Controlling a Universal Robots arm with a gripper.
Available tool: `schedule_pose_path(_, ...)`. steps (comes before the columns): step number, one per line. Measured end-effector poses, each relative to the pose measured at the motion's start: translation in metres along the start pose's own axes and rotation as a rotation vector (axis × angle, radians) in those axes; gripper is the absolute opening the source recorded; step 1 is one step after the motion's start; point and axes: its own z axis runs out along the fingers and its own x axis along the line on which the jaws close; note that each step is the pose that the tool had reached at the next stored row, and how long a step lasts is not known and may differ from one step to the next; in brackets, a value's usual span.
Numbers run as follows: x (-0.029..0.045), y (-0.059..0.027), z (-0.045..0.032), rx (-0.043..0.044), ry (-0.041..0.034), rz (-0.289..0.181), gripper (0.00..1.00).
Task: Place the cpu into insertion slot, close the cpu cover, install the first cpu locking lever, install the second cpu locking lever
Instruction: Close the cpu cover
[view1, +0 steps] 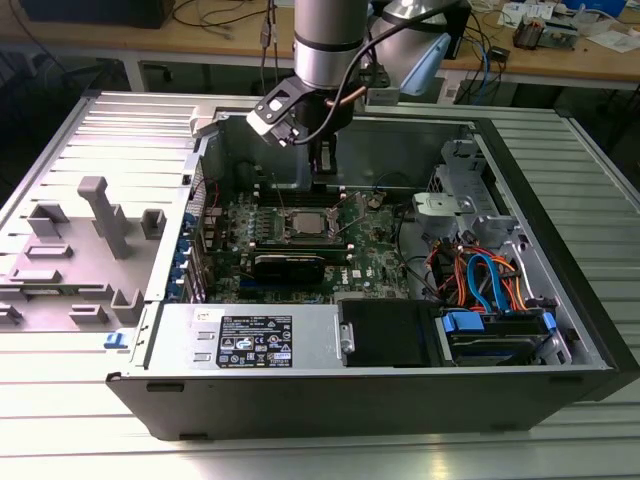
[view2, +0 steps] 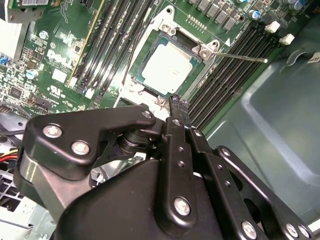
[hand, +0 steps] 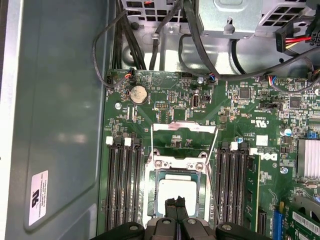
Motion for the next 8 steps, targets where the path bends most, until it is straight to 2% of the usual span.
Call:
schedule_pose_path(4, 0.0001, 0.0001, 0.0, -0.0001, 0.0001, 0.0, 0.11)
schedule_pose_path(8, 0.0001, 0.0001, -0.0032, 0.0, -0.0002, 0.0, 0.11)
